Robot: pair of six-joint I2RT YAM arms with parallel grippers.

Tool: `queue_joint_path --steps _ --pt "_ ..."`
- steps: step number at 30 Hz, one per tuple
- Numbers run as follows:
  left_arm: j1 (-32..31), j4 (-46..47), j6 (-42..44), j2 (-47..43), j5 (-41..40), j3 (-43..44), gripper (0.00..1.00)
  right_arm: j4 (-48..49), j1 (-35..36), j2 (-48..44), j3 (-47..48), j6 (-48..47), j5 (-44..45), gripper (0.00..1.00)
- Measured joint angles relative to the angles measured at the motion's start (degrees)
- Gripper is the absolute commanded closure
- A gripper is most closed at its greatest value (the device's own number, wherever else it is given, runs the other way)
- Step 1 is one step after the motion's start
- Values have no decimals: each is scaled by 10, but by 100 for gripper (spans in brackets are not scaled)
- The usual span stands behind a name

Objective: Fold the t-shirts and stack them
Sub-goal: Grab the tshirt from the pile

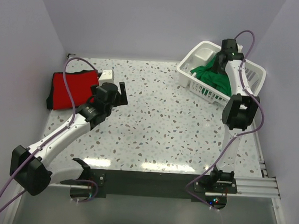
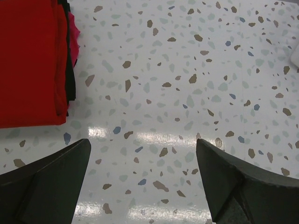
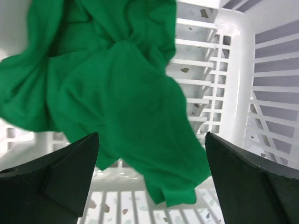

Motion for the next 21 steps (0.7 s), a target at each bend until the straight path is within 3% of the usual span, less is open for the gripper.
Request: queue_joint_path --steps 6,9,10,11,13,16,17,21 --pt "6 -1 -17 16 -3 6 0 -5 -45 31 0 -17 -26 1" --pt "8 -2 -27 18 -3 7 0 -7 -47 47 0 -24 -42 8" --pt "8 -4 -32 18 -3 7 0 -9 -45 53 0 -26 -48 13" --pt "8 -6 -35 18 -3 7 0 -10 -43 56 0 -28 -54 26" --pt "8 -7 -45 18 -3 7 0 -15 -40 60 -1 -33 -67 37" --pt "8 -9 -60 16 -3 7 0 -17 -38 61 -2 -40 -75 77" --pt "8 -10 -64 13 -3 6 0 -18 -38 61 -2 -42 -75 98" --pt "8 -12 -80 -9 -3 0 0 -32 -39 60 2 -40 -65 100"
